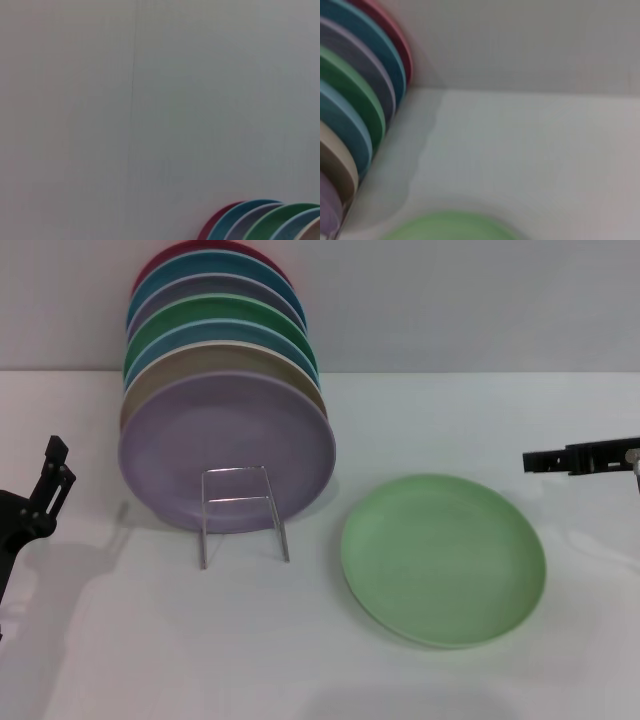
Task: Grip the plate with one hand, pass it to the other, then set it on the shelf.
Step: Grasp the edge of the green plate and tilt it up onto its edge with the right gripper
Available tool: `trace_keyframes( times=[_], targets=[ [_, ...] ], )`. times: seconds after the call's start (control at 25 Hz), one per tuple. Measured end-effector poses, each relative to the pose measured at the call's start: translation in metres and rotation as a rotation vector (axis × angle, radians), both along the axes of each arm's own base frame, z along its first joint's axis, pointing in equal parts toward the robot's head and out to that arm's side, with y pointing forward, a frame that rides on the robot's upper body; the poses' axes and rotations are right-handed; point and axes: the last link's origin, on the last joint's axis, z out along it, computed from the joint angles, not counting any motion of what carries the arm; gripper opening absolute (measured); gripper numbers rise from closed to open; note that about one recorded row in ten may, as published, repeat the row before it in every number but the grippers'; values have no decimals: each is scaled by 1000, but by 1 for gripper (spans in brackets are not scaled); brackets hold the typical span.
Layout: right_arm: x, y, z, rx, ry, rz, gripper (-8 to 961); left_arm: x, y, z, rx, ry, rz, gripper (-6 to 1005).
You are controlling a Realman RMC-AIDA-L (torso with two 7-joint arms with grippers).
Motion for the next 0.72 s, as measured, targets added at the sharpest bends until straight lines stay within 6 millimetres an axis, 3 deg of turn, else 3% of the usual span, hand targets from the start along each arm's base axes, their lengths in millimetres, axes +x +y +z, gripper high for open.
trace_keyframes(
  times=[0.32, 0.72],
  targets=[
    [16, 4, -4, -108, 31, -154, 624, 3, 2, 2, 14, -5, -15, 815],
    [30, 8, -23, -176, 40, -211, 623, 2, 2, 3, 14, 0, -15, 816]
  ],
)
